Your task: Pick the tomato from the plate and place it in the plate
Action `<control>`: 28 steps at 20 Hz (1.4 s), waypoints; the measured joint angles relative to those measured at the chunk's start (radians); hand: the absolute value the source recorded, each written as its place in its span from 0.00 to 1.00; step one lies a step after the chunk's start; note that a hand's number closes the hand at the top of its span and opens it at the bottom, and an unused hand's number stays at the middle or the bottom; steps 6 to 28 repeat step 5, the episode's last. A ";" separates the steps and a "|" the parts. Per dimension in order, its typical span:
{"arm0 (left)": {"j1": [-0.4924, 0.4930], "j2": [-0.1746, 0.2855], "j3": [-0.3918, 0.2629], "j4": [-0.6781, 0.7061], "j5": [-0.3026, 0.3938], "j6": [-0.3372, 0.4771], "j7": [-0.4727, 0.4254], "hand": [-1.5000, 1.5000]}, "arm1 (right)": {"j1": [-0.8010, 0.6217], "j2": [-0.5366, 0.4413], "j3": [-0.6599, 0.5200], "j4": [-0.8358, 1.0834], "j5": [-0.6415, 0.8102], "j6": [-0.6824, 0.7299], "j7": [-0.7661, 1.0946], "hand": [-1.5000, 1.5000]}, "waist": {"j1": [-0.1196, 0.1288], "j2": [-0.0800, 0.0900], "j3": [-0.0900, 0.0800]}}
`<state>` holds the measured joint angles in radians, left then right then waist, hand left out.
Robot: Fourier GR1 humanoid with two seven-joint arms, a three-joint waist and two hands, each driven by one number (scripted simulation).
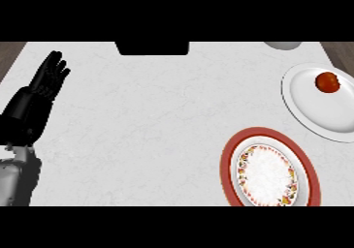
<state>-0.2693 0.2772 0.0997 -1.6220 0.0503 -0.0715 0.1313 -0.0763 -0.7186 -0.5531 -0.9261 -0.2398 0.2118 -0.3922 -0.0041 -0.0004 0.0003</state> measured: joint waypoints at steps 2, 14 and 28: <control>-0.003 0.003 0.004 -0.001 -0.002 -0.007 0.006 0.50 | 0.004 -0.035 -0.018 0.050 0.002 0.042 -0.032 0.00 | 0.001 0.000 0.000; -0.007 -0.010 0.001 0.012 -0.016 -0.002 -0.005 0.50 | 0.011 -0.071 -0.036 0.139 0.023 0.076 -0.111 0.00 | 0.003 0.001 0.000; -0.007 -0.010 0.001 0.012 -0.016 -0.002 -0.005 0.50 | 0.011 -0.071 -0.036 0.139 0.023 0.076 -0.111 0.00 | 0.003 0.001 0.000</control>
